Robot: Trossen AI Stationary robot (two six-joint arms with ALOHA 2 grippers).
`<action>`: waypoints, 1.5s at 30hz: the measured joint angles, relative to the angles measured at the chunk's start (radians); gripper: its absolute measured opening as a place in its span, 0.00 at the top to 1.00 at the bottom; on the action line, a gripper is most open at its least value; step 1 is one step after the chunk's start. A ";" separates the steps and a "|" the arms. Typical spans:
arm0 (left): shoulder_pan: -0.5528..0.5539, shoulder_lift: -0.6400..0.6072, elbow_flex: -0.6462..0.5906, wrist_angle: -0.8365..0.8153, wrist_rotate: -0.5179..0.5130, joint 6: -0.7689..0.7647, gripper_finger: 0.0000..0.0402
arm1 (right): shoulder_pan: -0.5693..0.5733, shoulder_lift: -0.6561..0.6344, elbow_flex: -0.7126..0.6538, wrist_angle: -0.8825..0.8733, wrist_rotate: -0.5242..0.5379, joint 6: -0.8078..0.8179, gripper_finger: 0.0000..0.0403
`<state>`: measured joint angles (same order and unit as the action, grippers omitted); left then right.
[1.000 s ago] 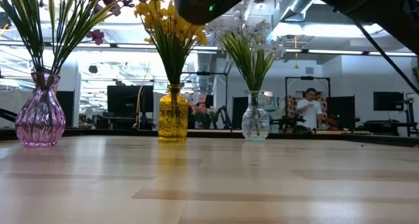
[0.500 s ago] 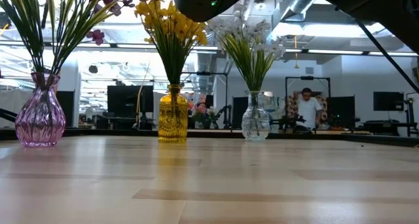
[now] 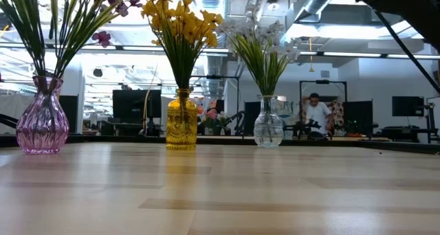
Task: Sort flowers into vase by color
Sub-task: Put the violet flowers into the violet vase
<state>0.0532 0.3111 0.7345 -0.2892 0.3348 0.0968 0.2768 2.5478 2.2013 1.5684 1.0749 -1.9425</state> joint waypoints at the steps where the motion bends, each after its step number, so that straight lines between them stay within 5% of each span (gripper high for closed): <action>1: 0.000 0.000 0.000 0.004 0.000 0.006 1.00 | -0.003 -0.013 0.000 0.000 -0.002 -0.019 0.92; 17: 0.000 0.000 0.000 0.016 -0.001 0.013 1.00 | -0.085 -0.284 0.000 0.001 -0.024 -0.322 0.95; 26: 0.000 0.000 0.000 0.016 -0.001 0.019 1.00 | -0.187 -0.483 -0.080 0.000 0.106 -0.410 0.95; 30: 0.000 0.000 0.000 0.016 -0.002 0.039 1.00 | -0.221 -0.627 -0.276 0.000 0.144 -0.348 0.95; 37: 0.000 0.000 0.000 0.017 -0.055 0.043 1.00 | -0.279 -0.971 -0.869 0.001 0.153 -0.120 0.95; 41: 0.001 0.000 0.000 0.018 -0.068 0.042 1.00 | -0.296 -1.140 -1.169 -0.029 0.075 0.194 0.95; 45: 0.001 0.000 0.000 0.018 -0.104 0.040 1.00 | -0.320 -1.296 -1.395 -0.246 -0.112 0.658 0.95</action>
<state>0.0540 0.3111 0.7349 -0.2710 0.2308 0.1371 -0.0434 1.2518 0.8061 1.3221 0.9628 -1.2848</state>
